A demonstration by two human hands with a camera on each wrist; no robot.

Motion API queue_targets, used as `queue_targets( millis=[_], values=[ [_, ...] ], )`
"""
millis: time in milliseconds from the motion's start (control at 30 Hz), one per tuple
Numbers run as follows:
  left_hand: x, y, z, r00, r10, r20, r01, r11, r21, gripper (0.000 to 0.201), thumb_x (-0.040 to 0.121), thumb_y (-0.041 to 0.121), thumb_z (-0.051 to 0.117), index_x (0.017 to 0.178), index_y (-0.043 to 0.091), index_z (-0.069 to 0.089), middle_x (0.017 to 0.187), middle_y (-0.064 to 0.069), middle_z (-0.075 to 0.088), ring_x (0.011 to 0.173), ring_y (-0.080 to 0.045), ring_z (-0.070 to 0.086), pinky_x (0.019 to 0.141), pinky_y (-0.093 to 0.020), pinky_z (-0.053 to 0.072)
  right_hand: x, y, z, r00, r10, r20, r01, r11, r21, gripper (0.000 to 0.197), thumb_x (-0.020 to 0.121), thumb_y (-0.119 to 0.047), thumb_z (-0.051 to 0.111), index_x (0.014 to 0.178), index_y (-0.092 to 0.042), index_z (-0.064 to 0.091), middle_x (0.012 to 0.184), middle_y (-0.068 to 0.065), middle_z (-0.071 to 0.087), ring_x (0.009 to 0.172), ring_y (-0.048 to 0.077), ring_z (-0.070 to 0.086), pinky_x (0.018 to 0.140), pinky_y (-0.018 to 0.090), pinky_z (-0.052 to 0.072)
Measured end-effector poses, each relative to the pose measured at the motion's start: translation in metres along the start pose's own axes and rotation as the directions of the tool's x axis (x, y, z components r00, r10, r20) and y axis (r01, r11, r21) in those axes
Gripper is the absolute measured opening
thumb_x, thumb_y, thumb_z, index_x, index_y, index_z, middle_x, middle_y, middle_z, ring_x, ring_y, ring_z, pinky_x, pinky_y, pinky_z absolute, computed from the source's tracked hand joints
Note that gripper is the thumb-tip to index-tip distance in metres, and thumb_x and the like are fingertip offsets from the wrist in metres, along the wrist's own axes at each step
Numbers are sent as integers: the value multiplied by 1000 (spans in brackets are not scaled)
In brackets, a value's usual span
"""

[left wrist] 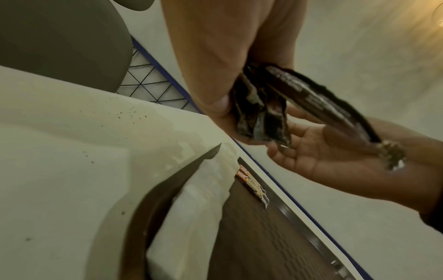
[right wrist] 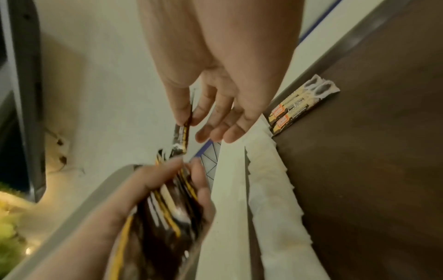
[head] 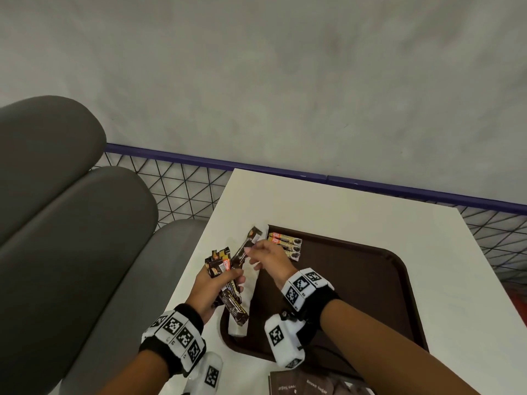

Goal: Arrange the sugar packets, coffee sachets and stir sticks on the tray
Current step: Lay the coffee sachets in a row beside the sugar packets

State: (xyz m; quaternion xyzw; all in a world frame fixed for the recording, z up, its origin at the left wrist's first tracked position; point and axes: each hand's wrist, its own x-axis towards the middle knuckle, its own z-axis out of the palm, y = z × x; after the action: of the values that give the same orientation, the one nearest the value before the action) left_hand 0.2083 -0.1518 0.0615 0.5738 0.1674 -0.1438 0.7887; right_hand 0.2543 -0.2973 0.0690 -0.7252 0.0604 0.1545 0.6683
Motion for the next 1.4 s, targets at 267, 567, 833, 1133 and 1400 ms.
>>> queue_targets(
  millis=[267,567,833,1133,1400],
  values=[
    [-5,13,-16,997,17,-73,-20,999,-42,9,81,-1,65,90,-3,62,80,-17,68,67,-21,69,63,-34,59,-20,-7,-20,962,-263,-70,216,895,-390,30,76,-10,63,67,-25,39,82,2,60,79,18,58,77,34,48],
    [-9,19,0,999,35,29,-33,997,-73,4,85,2,62,88,-1,64,73,-15,68,62,-20,66,61,-32,56,-40,-8,-17,883,-445,149,383,499,-778,12,82,-16,58,78,-14,47,84,3,55,83,20,47,66,27,34],
    [-4,12,0,1000,15,21,-12,994,-108,13,84,3,64,95,-2,62,75,-17,68,64,-21,68,61,-33,58,-38,4,-21,875,-449,183,402,462,-790,10,83,-17,58,84,-10,52,90,4,56,86,17,43,73,28,36],
    [4,6,-3,1000,11,12,-12,997,73,19,82,-1,66,97,-2,55,79,-21,64,65,-25,62,59,-34,56,-35,25,-30,935,-313,166,342,675,-654,16,79,-20,65,85,-26,52,90,-7,53,88,14,45,82,30,39],
    [16,-3,-3,999,-16,-32,17,1000,19,31,81,2,68,108,-7,56,81,-20,65,64,-24,65,55,-31,54,-33,39,-52,970,-241,39,202,704,-681,27,83,-24,65,110,-24,58,109,-3,53,104,8,44,91,21,36]
  ],
)
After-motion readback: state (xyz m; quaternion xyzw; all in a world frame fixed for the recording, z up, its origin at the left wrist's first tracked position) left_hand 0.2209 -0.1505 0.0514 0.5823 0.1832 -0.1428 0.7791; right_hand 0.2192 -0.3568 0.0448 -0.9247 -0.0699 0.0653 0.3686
